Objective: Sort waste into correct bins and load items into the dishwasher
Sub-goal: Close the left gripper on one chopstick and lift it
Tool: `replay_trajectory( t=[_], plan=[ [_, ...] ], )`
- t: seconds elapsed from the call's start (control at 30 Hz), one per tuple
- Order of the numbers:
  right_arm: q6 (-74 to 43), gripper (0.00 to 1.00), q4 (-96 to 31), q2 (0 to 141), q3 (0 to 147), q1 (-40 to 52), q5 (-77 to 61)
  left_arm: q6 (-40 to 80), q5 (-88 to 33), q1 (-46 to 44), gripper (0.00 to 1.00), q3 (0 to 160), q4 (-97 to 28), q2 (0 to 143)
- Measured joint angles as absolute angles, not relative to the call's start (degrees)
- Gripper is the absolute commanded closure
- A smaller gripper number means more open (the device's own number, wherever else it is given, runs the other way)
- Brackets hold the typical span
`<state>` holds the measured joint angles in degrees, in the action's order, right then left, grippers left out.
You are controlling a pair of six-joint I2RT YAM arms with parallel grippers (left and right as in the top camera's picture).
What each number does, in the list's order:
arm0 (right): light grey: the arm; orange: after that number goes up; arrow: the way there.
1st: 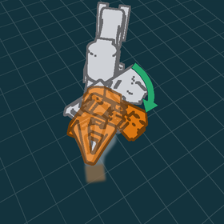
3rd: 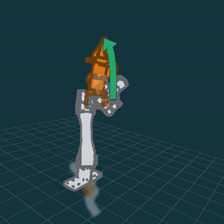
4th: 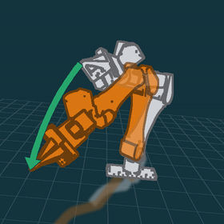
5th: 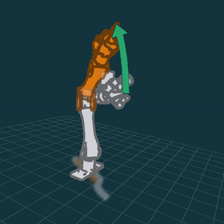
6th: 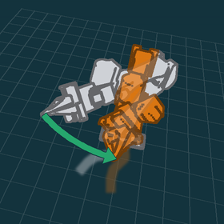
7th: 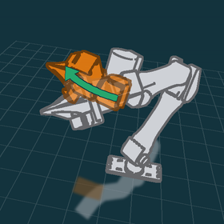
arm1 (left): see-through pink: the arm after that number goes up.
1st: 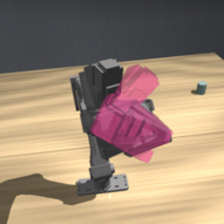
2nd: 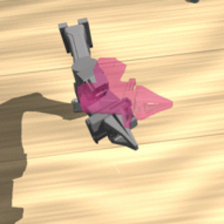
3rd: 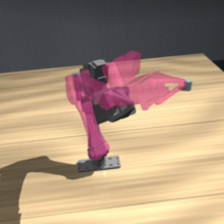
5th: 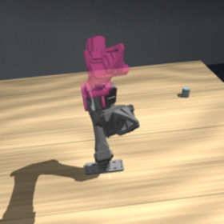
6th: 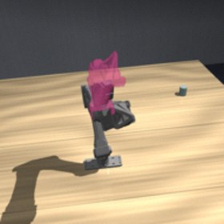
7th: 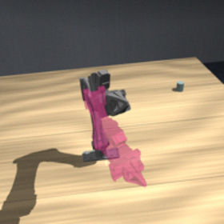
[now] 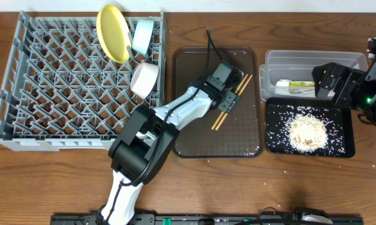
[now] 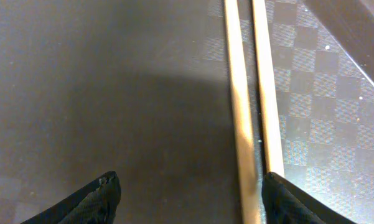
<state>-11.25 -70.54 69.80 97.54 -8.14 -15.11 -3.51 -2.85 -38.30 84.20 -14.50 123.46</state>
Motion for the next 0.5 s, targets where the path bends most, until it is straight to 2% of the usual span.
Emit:
replay_trajectory(
  t=[0.37, 0.43, 0.5],
  plan=[
    [-11.25, 0.01, -70.54, 69.80, 97.54, -8.14, -15.11, -3.57, -2.81, -38.89, 0.30, 82.94, -13.23, 123.72],
    [-11.25, 0.01, -70.54, 69.80, 97.54, -8.14, -15.11, -3.36, -2.85, -38.89, 0.43, 82.94, -12.58, 124.05],
    [-11.25, 0.01, -70.54, 69.80, 97.54, -8.14, -15.14, -3.53, -2.98, -38.89, 0.60, 82.98, -11.77, 124.36]
  ],
)
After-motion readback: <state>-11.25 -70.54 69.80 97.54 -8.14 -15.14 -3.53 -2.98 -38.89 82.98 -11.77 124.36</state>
